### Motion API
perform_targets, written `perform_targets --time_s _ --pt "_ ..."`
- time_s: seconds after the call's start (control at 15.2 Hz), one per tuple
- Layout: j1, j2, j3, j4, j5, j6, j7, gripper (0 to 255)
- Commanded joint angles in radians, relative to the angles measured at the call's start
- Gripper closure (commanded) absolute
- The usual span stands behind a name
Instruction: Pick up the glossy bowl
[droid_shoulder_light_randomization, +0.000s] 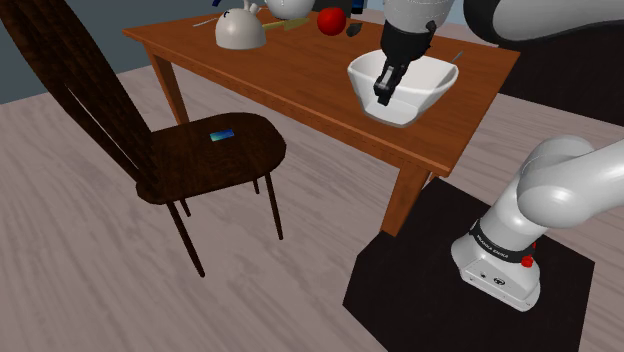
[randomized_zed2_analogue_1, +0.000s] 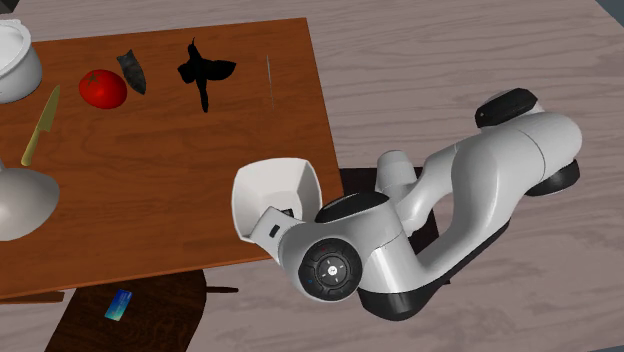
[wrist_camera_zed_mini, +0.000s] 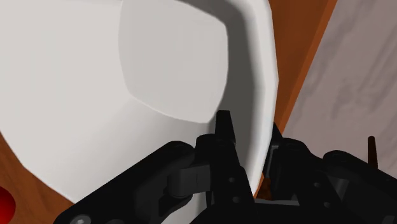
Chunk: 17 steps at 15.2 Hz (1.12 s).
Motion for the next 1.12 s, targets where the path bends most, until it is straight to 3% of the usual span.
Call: perform_targets --time_s 0.0,1.06 --pt "-0.001 0.003 -0.001 0.015 0.0 -0.013 -0.003 255" --pt "-0.031 0.057 -0.013 0.242 -0.024 -0.179 -0.048 255"
